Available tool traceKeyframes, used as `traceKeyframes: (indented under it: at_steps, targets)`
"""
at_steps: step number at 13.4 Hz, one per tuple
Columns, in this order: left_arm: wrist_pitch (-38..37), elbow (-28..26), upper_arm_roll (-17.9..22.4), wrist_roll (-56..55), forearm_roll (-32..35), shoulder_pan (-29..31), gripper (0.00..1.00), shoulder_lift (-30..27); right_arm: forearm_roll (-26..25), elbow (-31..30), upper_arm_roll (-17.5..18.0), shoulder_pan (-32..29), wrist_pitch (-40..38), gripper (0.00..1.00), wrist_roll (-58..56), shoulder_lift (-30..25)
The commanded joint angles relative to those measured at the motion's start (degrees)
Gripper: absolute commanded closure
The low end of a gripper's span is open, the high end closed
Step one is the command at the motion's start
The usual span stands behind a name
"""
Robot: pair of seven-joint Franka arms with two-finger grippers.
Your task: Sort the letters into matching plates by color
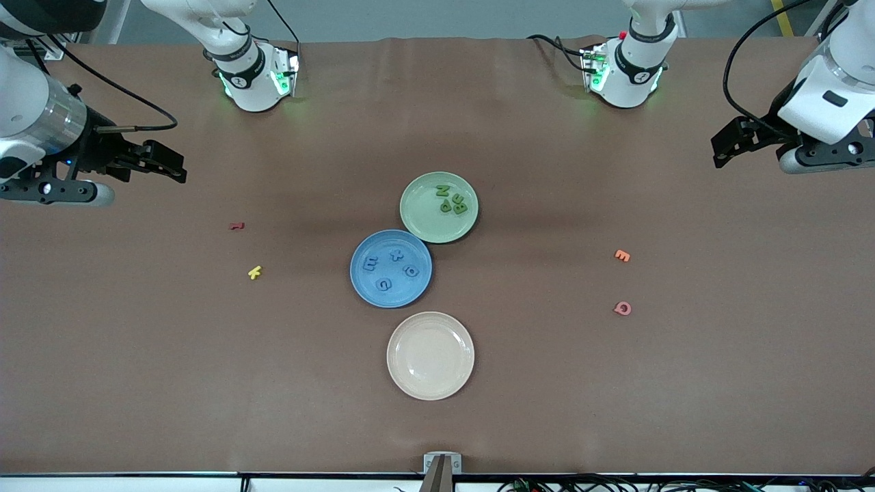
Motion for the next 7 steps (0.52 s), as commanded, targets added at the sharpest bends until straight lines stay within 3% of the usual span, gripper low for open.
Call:
traceKeyframes:
  at_steps: [1,7]
  targets:
    - [-1.5,1.48,0.19,1.05,-1.26,1.11,0.0,-1.47,-1.34,-0.33,-2.24,2.1,0.34,0.0,-0.46,-1.12]
    - [-2.64,2.2,-0.16,0.88,-3.97,0.85,0.0,-0.94,-0.46,1.33,-2.16,0.26,2.89,0.0,-0.46,-1.03]
